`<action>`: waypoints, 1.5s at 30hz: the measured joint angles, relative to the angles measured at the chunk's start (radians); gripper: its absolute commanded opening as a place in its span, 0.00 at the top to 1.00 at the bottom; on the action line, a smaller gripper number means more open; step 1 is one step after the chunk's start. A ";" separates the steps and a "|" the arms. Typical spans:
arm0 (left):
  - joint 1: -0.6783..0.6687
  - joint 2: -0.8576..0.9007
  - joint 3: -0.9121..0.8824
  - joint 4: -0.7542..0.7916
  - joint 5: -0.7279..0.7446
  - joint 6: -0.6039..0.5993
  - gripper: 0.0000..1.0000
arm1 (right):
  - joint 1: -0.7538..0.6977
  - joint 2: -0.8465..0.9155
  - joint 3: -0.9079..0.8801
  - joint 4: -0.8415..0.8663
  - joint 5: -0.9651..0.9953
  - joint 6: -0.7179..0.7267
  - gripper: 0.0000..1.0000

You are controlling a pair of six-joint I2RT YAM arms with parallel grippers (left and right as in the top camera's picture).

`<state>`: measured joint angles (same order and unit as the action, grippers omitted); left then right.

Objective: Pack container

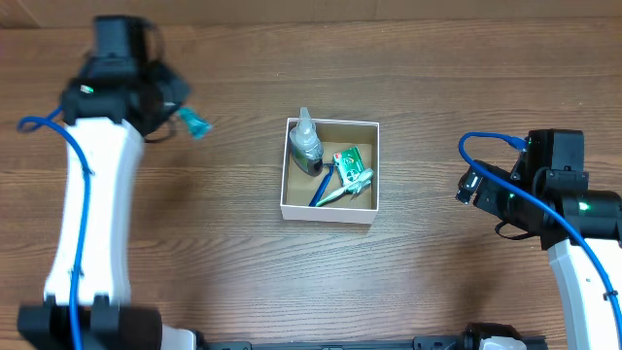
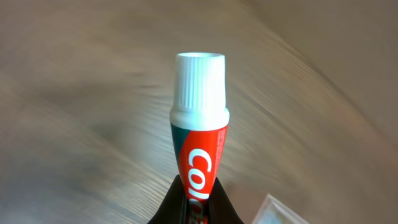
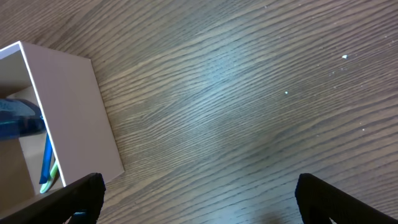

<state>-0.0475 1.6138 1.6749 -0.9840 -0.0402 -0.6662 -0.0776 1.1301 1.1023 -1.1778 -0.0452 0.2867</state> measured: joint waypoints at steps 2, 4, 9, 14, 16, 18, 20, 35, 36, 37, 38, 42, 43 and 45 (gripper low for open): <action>-0.171 -0.027 0.001 0.011 0.004 0.169 0.96 | 0.000 0.000 0.000 0.000 0.000 0.000 0.00; -0.313 -0.003 0.000 0.014 0.000 0.299 0.96 | 0.000 0.000 0.000 -0.001 -0.001 0.000 0.00; -0.619 0.123 0.000 0.068 0.006 0.577 0.96 | 0.000 0.000 0.000 0.000 0.000 0.000 0.00; -0.676 0.282 0.000 0.098 0.006 0.646 0.91 | 0.000 0.000 0.000 0.000 0.000 0.000 0.00; -0.671 0.358 -0.001 0.097 0.003 0.649 0.83 | 0.000 0.000 0.000 0.000 -0.001 0.000 0.00; -0.671 0.384 -0.001 0.092 0.002 0.654 0.71 | 0.000 0.000 0.000 -0.003 -0.001 0.000 0.00; -0.671 0.387 -0.001 0.091 -0.043 0.665 0.35 | 0.000 0.000 0.000 -0.005 0.000 0.000 0.00; -0.267 -0.098 0.056 0.035 -0.216 0.458 0.00 | 0.002 0.035 0.080 0.401 0.000 -0.113 0.00; -0.201 -0.100 0.056 0.027 -0.192 0.430 0.00 | 0.008 0.059 0.084 0.440 0.000 -0.140 0.00; -0.163 -0.097 0.056 0.023 -0.170 0.410 0.00 | 0.016 0.085 0.086 0.464 0.000 -0.164 0.00; -0.127 -0.092 0.056 0.019 -0.154 0.396 0.00 | 0.029 0.113 0.087 0.482 0.000 -0.185 0.00; 0.013 -0.081 0.056 0.000 -0.111 0.349 0.00 | 0.047 0.198 0.086 0.610 -0.002 -0.235 0.00; 0.035 -0.081 0.056 -0.005 -0.105 0.344 0.00 | 0.047 0.199 0.086 0.628 -0.002 -0.240 0.00; 0.052 -0.081 0.056 0.005 -0.101 0.348 0.00 | 0.048 0.195 0.087 0.632 -0.003 -0.246 0.00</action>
<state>0.0044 1.5330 1.7306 -0.9787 -0.1413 -0.3183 -0.0299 1.3254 1.1889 -0.5457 -0.0486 0.0406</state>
